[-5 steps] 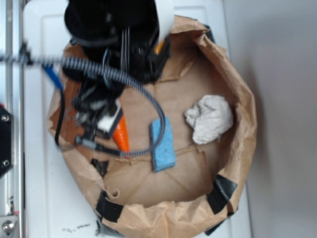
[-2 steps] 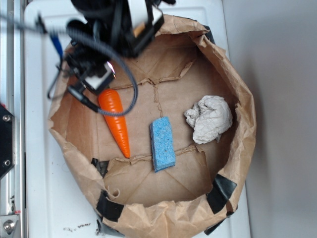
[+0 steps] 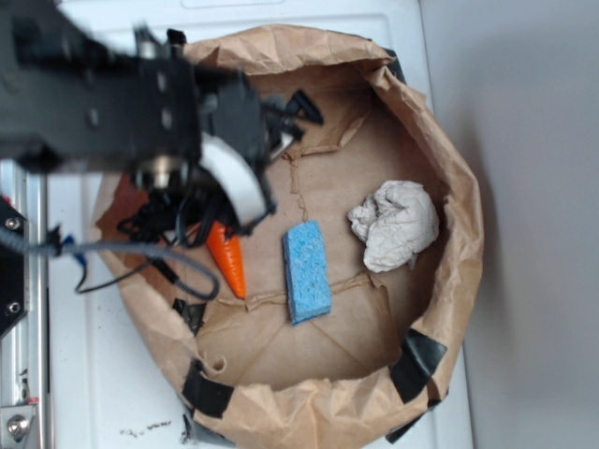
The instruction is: Grab the carrot.
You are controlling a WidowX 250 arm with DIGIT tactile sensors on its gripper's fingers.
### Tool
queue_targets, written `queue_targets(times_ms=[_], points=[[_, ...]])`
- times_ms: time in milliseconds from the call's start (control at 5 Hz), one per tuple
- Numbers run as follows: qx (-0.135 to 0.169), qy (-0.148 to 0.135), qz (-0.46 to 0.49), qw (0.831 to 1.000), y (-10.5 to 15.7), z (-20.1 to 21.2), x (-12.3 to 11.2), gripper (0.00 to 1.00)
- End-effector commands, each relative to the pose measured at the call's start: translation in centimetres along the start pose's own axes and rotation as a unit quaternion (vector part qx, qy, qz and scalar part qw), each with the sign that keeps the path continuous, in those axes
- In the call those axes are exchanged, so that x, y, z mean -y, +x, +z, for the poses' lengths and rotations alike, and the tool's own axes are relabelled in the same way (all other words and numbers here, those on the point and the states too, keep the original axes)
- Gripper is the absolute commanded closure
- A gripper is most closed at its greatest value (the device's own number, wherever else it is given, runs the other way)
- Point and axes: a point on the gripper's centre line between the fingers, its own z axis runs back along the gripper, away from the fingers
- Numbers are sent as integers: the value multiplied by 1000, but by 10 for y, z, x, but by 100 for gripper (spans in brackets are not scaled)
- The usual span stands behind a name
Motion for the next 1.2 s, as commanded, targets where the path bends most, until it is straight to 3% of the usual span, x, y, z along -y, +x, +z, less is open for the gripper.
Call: queue_targets(times_ms=[0,200,400,1000], points=[[13,-20,-21,999,-2,-1,-8,0],[31,-53,-25,998,-10,6,-16,0],[28,-66,-31,997,-16,1,-15,0],[18,-66,-51,996,-12,-30,13,0]])
